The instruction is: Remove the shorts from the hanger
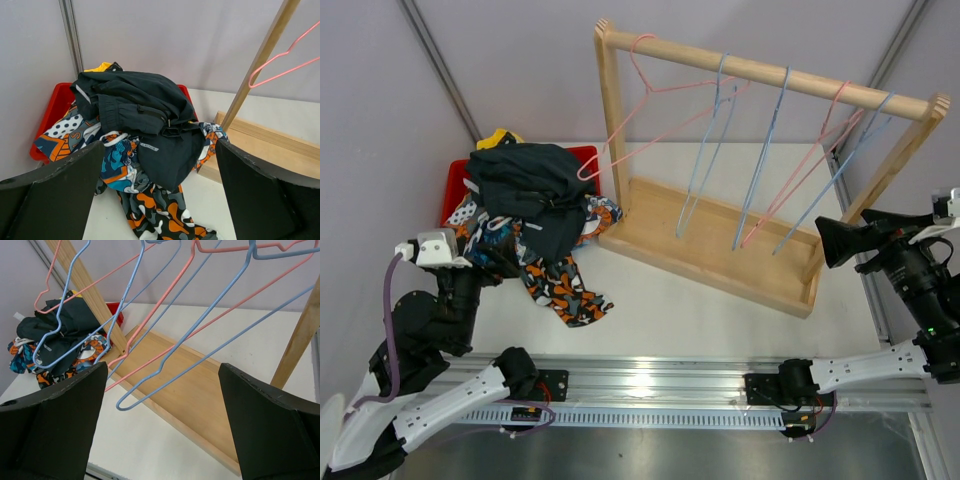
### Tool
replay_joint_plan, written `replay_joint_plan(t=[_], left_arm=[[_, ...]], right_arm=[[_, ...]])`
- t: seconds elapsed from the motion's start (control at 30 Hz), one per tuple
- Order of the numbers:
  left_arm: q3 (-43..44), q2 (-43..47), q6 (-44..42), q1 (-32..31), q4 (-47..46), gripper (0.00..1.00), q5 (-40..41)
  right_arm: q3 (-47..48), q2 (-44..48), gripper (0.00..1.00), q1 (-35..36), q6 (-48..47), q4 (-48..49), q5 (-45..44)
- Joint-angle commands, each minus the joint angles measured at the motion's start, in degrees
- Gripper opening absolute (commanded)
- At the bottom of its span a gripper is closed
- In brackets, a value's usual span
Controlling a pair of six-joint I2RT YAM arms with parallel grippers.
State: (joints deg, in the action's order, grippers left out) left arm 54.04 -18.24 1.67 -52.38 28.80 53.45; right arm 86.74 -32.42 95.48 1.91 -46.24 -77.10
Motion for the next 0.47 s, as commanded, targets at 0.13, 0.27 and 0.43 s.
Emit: replay_joint_plan(t=[0.13, 0.27, 0.43], left_arm=[[-1.7, 1.1, 1.9, -0.3, 1.4, 0.99, 0.3], [-0.9, 0.2, 2.2, -0.2, 2.2, 0.99, 0.2], [-0.3, -2.0, 1.8, -0.3, 2.5, 0.99, -1.1]], right_arm=[[-1.8, 1.0, 0.99, 0.0, 1.4, -0.5, -0.9], [-2.1, 2.5, 0.99, 0.1, 1.3, -0.4, -0.2], [-3.2, 3.2, 0.99, 0.0, 0.4, -0.1, 2.3]])
